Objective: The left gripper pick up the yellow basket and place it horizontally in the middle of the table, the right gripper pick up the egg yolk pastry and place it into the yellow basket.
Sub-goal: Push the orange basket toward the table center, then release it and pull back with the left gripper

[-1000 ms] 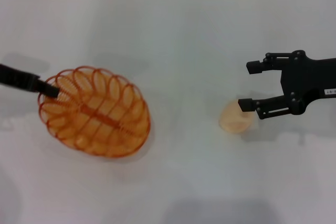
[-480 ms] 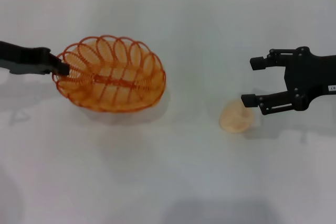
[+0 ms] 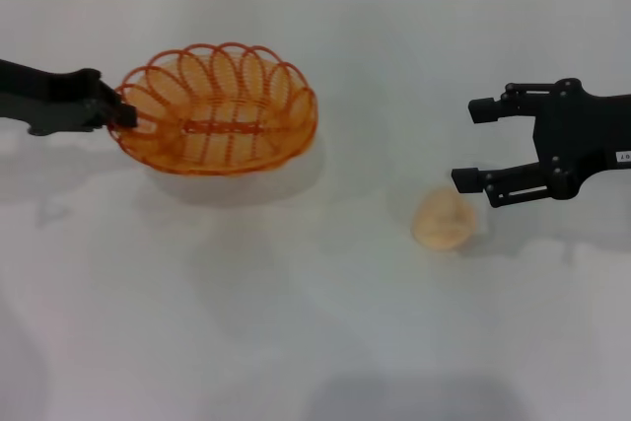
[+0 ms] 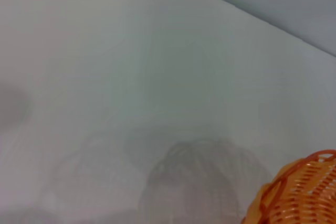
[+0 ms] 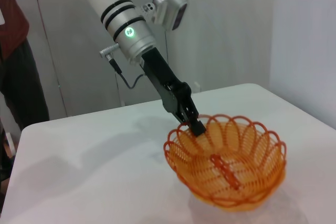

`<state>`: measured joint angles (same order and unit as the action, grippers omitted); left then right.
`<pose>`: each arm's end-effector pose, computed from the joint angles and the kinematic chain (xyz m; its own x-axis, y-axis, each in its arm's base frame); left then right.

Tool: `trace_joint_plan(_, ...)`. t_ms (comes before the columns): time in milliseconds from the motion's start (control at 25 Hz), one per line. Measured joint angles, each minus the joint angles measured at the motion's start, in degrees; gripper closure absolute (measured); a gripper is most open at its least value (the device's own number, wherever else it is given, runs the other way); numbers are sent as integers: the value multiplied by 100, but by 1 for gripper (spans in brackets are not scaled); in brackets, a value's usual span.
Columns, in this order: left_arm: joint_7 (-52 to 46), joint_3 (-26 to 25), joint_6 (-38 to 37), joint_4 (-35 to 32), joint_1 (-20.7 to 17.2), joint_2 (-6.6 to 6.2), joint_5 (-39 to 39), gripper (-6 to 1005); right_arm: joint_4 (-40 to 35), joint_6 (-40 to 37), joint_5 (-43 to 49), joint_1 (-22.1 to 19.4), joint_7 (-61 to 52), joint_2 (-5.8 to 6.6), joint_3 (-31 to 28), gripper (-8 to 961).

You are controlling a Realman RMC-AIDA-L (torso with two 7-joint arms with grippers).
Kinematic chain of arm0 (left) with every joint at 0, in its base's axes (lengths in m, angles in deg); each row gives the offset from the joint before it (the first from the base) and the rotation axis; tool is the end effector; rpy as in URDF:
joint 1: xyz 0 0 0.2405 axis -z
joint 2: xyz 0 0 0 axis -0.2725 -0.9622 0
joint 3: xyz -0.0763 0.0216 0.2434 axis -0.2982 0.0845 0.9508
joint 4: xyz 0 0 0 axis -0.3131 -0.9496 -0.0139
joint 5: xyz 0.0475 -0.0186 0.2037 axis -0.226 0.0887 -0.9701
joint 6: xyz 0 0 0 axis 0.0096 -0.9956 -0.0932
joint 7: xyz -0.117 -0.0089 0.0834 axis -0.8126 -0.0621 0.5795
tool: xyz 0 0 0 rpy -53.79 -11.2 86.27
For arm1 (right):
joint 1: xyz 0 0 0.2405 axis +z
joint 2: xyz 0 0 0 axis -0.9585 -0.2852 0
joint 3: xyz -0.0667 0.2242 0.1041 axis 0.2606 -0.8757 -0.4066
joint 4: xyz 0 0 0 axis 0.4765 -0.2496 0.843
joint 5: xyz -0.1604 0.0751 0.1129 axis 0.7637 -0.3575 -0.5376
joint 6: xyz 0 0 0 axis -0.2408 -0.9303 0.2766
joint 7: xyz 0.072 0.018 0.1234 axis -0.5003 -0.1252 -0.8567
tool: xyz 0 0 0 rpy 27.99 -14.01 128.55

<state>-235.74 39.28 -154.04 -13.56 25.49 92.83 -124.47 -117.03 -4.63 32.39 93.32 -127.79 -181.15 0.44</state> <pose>-0.2731 0.3903 0.0741 0.1043 0.9453 0.3090 0.9872 -0.0609 -0.1471 0.1901 0.3220 0.0447 0.9247 -0.1439 -0.3524 -0.2256 -0.9529 -0.2028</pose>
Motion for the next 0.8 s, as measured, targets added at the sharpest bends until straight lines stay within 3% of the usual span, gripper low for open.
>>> trace_joint_plan(400, -220, 19, 89, 655, 393, 112, -62, 920, -22, -142, 0, 12, -40, 0, 0, 96)
trace_joint_plan(800, -540, 143, 148, 766, 497, 148, -128, 921, -31, -304, -1, 19, -74, -5, 15, 96)
